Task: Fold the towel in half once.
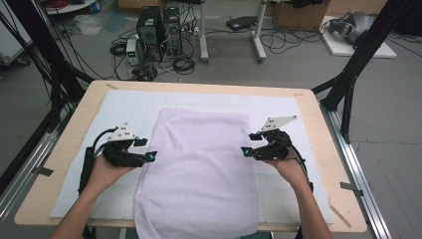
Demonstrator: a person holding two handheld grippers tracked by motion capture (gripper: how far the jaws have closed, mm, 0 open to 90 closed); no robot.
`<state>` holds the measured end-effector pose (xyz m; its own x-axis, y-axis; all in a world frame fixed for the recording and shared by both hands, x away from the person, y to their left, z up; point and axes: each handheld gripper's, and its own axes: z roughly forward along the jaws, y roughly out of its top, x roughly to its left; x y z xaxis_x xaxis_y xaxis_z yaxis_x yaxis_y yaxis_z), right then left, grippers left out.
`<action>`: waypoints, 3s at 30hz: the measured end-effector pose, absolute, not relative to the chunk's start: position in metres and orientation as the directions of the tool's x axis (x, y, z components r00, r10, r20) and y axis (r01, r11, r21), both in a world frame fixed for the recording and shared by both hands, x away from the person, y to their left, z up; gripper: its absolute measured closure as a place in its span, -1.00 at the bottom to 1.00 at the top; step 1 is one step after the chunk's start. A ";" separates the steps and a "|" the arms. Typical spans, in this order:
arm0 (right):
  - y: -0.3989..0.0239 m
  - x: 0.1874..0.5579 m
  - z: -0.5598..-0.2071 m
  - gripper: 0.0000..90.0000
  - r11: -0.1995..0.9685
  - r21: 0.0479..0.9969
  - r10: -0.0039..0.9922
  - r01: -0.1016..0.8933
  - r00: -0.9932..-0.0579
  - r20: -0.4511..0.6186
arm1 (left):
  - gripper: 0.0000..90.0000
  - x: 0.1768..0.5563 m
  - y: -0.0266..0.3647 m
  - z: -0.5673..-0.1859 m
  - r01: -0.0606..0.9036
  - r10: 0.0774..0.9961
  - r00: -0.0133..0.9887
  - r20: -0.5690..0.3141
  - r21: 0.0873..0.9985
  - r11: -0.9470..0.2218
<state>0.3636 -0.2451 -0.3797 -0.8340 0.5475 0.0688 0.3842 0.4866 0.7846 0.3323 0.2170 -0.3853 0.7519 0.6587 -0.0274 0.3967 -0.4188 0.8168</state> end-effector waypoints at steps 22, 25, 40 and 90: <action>-0.249 0.436 -0.416 -0.08 0.501 0.717 0.677 0.485 -0.736 0.024 | -0.04 0.430 0.210 -0.431 0.527 0.785 0.620 -0.017 0.750 -0.400; -0.247 0.442 -0.423 -0.05 0.491 0.714 0.694 0.499 -0.719 0.025 | 0.03 0.435 0.209 -0.440 0.537 0.790 0.613 0.005 0.731 -0.422; -0.244 0.449 -0.439 0.89 0.449 0.689 0.709 0.570 -0.696 0.113 | 0.90 0.433 0.206 -0.439 0.508 0.753 0.657 -0.009 0.744 -0.434; -0.241 0.392 -0.437 0.64 0.524 0.657 0.653 0.543 -0.751 0.100 | 0.67 0.379 0.215 -0.442 0.503 0.713 0.700 -0.041 0.737 -0.452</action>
